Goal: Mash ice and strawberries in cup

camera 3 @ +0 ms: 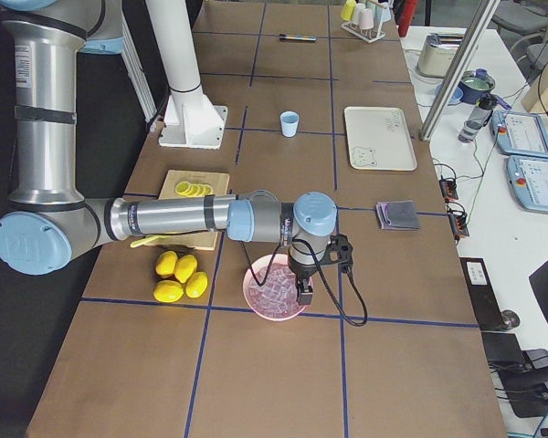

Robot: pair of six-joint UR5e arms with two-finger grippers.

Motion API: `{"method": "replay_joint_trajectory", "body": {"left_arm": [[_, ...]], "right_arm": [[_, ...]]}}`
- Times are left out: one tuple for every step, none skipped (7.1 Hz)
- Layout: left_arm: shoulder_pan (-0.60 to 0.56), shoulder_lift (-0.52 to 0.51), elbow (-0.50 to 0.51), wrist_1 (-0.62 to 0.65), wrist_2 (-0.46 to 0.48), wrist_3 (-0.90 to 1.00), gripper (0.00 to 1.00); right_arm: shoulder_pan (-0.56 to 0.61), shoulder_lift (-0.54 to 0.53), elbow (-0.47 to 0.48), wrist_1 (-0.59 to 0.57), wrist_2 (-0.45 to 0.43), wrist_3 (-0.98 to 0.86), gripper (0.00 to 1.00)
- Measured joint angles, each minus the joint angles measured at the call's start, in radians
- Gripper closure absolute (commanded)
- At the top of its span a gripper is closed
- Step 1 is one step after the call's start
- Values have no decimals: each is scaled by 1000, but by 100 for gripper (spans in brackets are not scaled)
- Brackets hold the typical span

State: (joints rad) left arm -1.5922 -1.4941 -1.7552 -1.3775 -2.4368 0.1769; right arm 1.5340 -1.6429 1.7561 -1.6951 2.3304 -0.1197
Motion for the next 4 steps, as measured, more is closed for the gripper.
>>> {"method": "replay_joint_trajectory", "body": {"left_arm": [[0,0,-1,0,0,0,0],[0,0,-2,0,-1,-1,0],[0,0,-2,0,-3,-3,0],[0,0,-5,0,-3,-3,0]], "right_arm": [[0,0,0,0,4,0,0],[0,0,-2,0,13,0,0],[0,0,-3,0,23,0,0],[0,-1,-3,1,28,0,0]]}}
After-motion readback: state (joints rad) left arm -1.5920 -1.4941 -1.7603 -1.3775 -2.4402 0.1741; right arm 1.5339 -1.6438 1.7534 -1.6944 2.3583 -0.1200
